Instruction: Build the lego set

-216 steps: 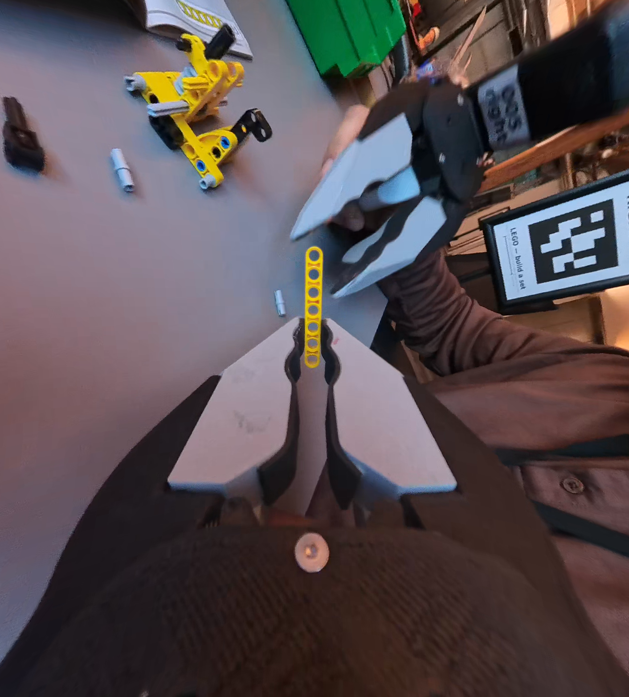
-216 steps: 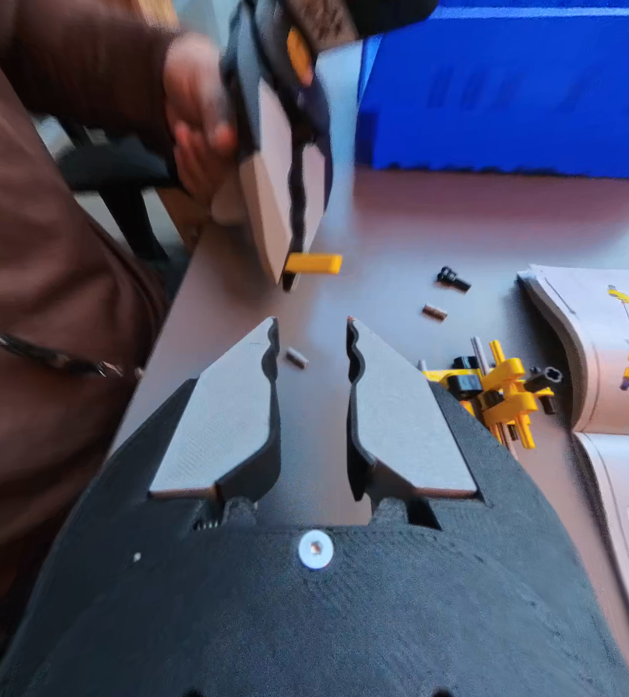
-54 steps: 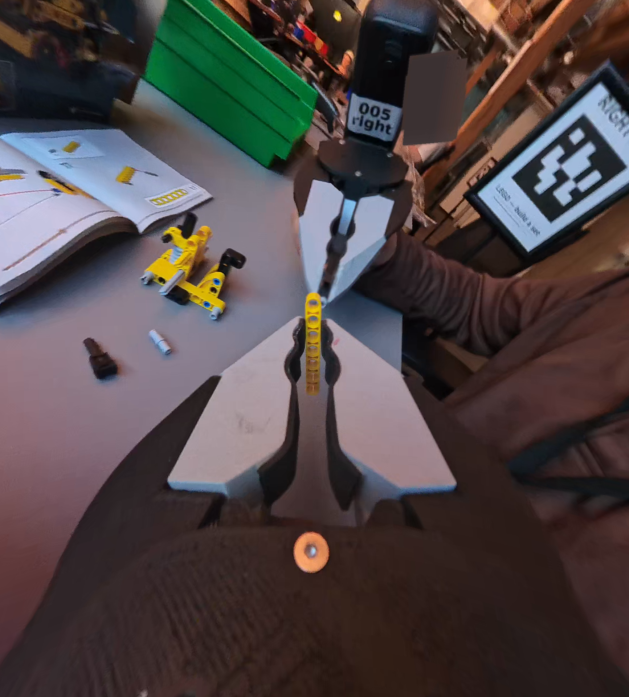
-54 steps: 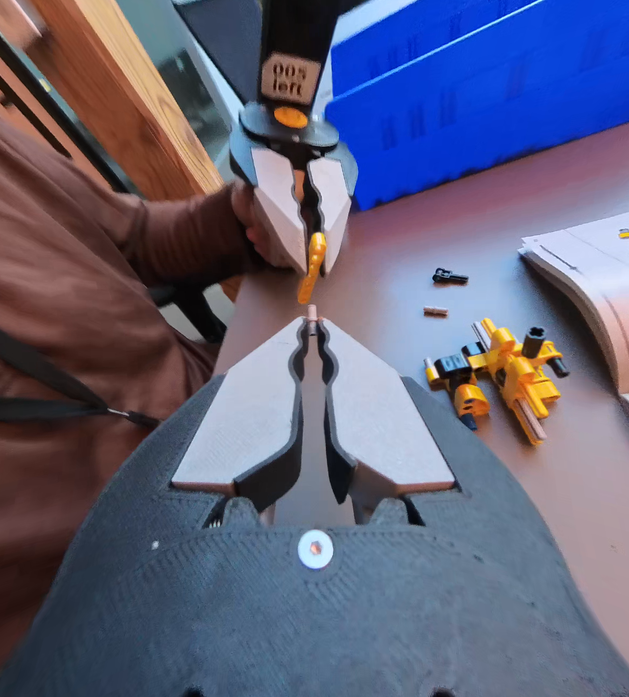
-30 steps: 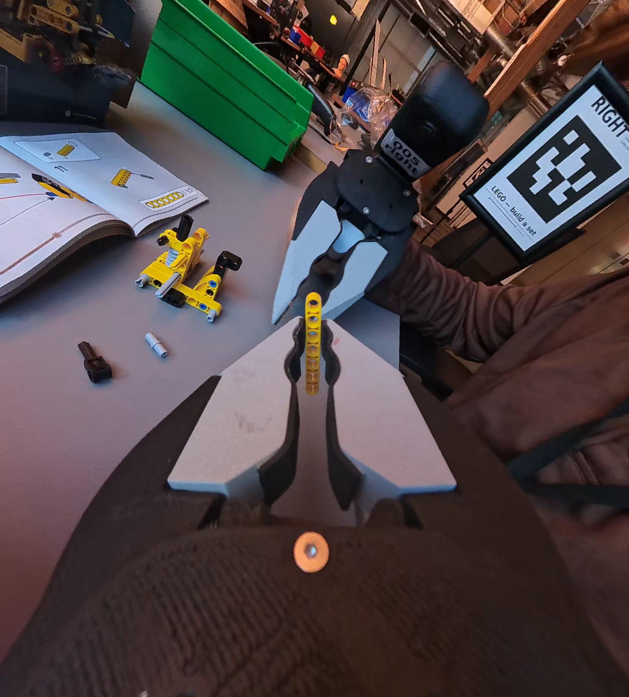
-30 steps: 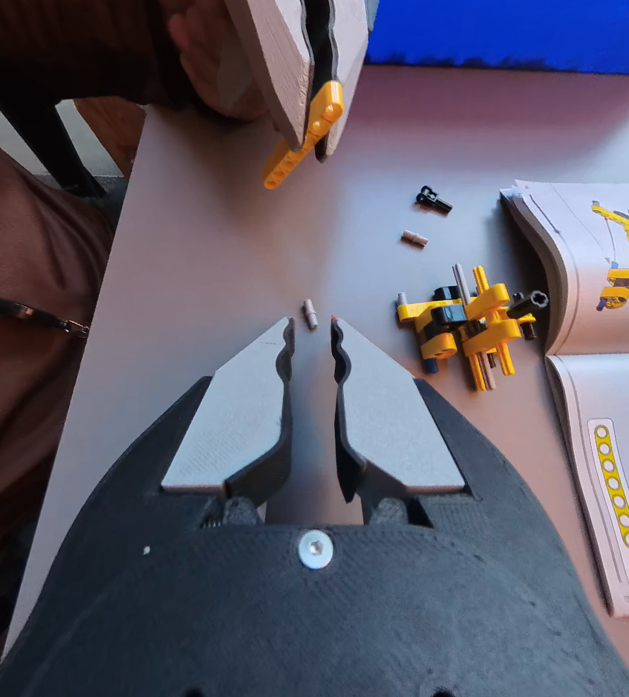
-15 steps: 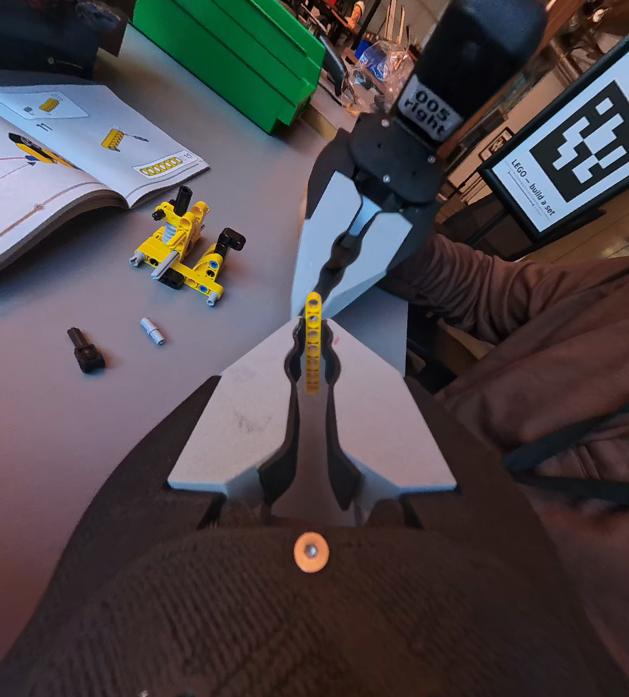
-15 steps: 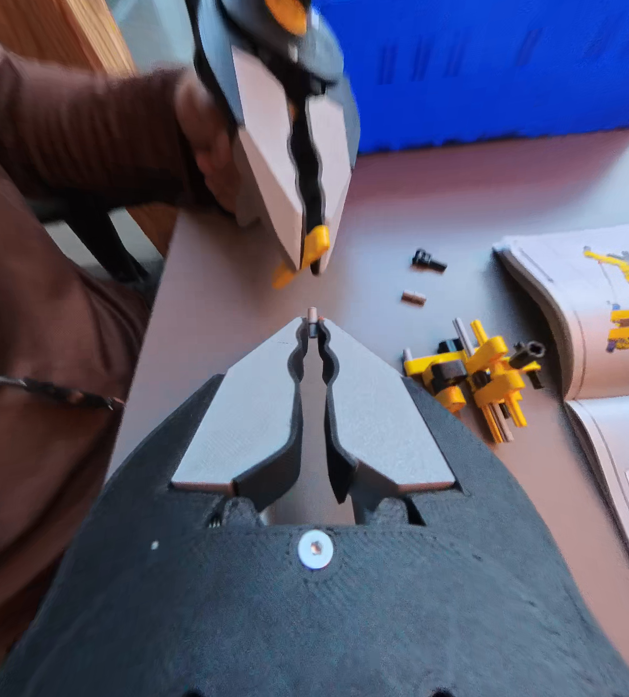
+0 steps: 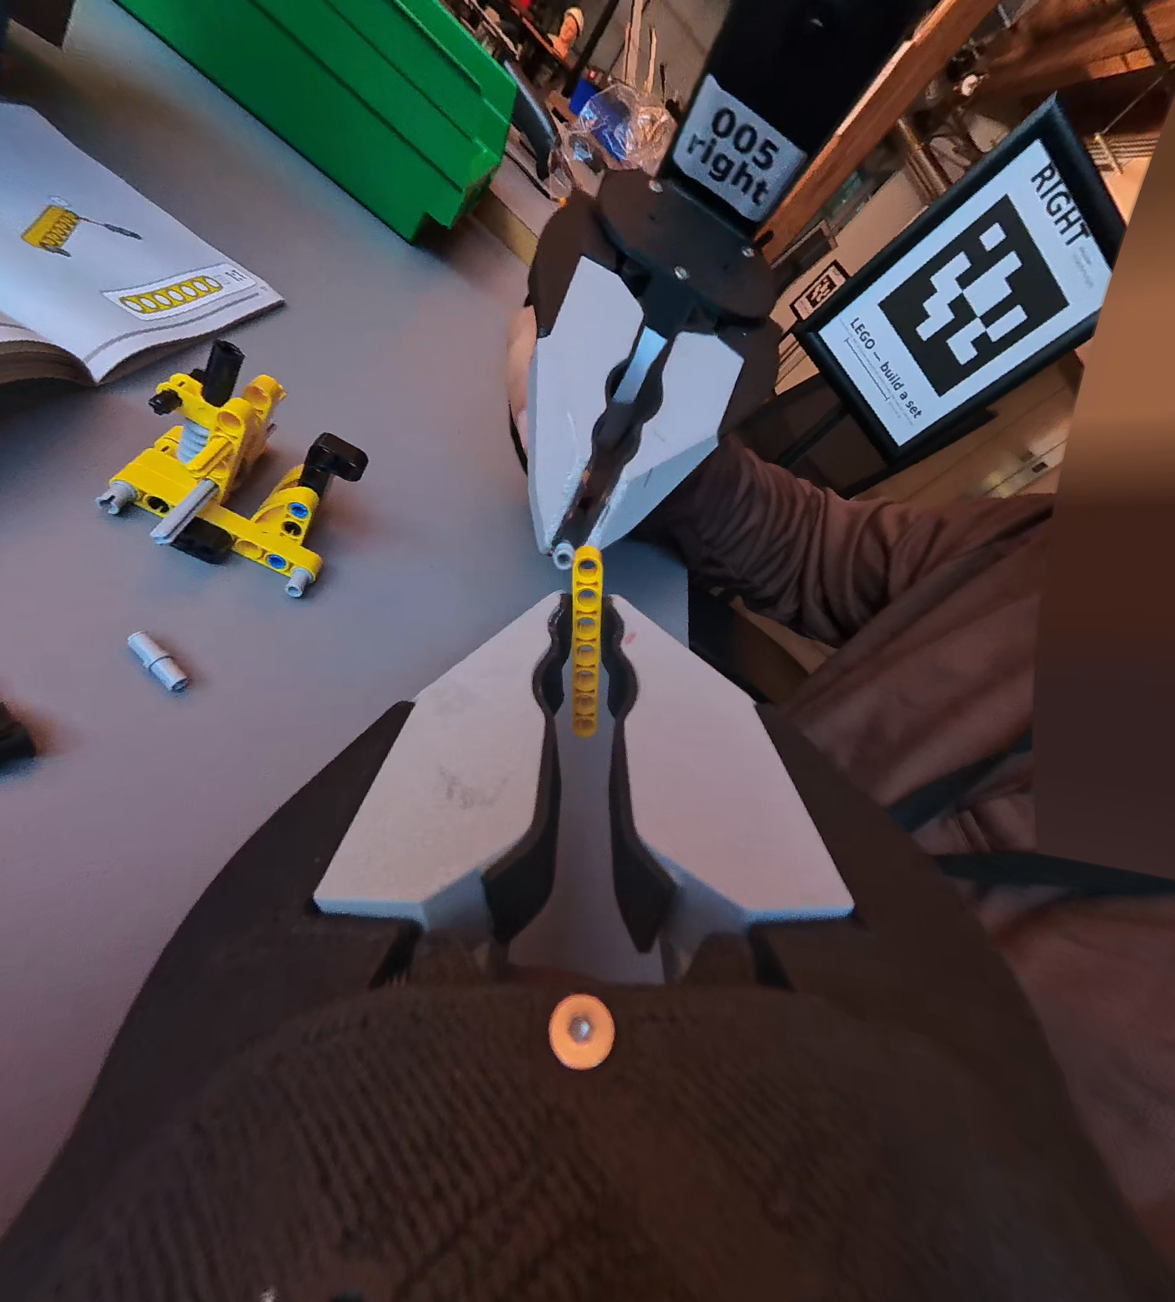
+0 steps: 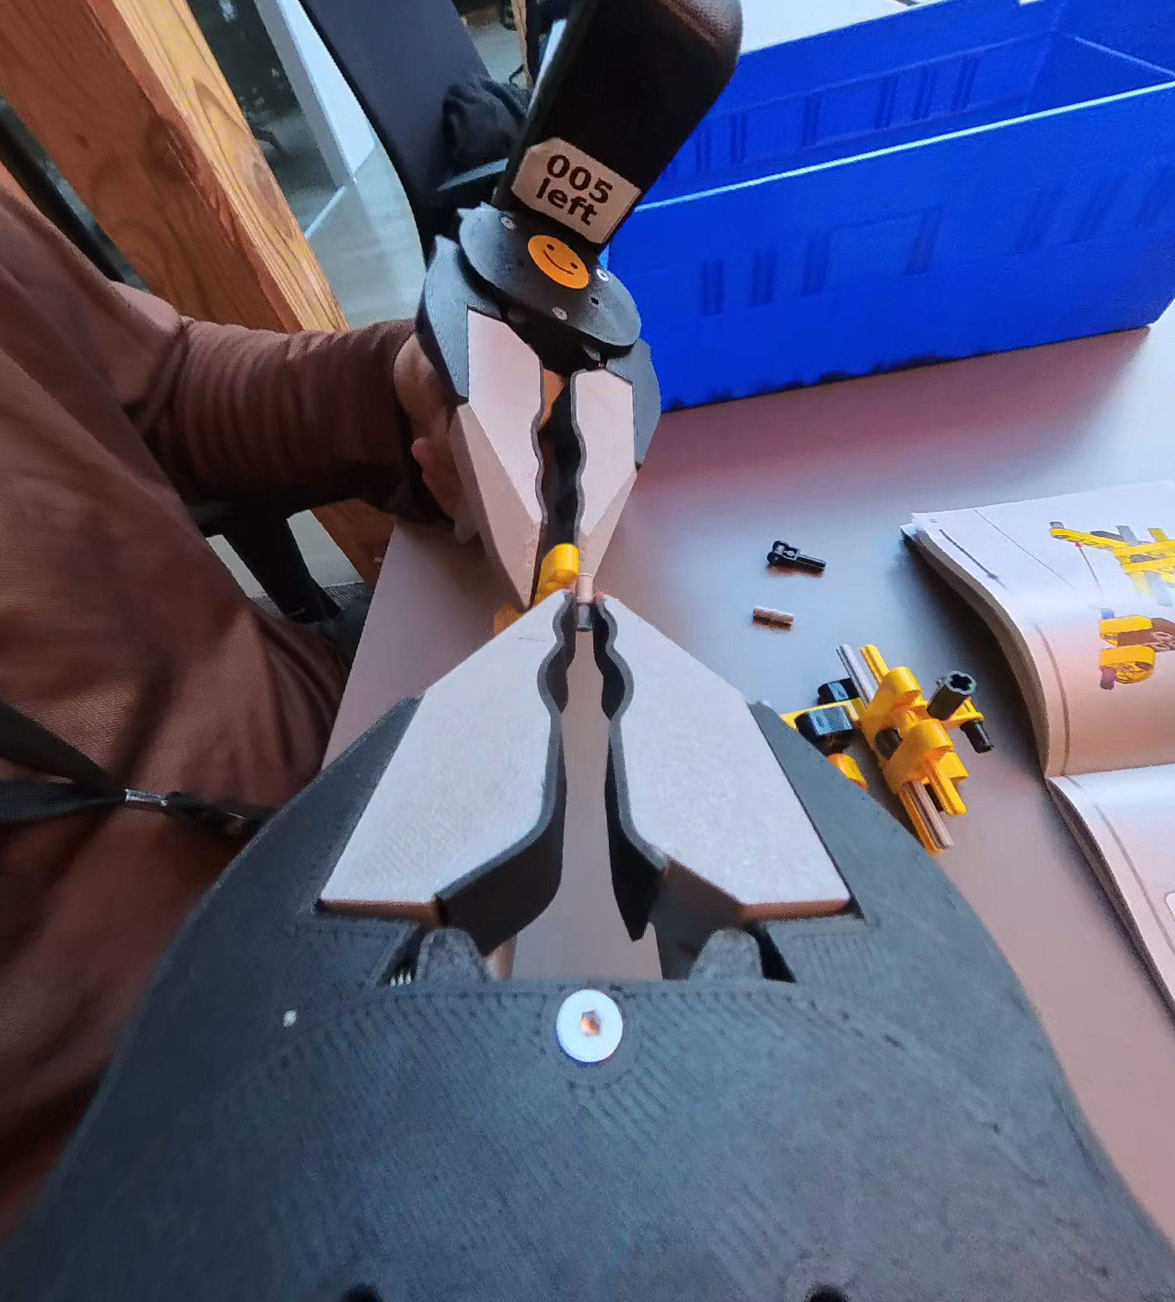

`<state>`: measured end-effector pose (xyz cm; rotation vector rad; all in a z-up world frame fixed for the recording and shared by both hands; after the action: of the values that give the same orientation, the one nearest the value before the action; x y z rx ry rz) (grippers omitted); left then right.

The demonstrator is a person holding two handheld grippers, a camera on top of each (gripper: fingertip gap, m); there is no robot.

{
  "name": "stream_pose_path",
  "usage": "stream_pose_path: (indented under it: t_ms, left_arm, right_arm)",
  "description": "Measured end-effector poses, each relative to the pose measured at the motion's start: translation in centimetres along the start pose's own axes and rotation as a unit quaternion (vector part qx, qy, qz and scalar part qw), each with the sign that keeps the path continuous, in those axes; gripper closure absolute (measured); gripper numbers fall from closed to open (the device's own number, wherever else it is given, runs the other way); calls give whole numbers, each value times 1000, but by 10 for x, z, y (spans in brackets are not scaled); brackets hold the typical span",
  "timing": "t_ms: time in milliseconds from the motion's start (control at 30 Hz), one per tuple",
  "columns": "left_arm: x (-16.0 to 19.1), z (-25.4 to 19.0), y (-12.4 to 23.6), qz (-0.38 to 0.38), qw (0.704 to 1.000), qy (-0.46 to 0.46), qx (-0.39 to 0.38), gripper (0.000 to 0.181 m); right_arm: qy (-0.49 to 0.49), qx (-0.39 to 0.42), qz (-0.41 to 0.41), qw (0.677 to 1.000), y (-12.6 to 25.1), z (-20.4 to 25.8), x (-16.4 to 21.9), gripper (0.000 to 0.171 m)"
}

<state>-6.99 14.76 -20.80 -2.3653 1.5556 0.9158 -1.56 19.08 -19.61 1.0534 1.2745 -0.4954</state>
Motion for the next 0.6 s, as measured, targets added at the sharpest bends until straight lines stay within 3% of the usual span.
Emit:
stream_pose_path:
  t_ms: [600]
  left_arm:
    - [4, 7, -6, 26, 999, 6, -40, 176]
  right_arm:
    - [30, 3, 47, 998, -2, 5, 8, 170]
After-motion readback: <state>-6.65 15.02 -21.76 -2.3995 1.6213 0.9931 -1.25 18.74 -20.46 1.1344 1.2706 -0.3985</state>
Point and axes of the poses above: each gripper's, where its closed fingertips meet, y back along the fingers, x out of its underside, z = x × y across the jaws, the point moved 4 cm from there along y, back along the fingers, and after that the axes turned 15 degrees about y, right-handed, at the moved point
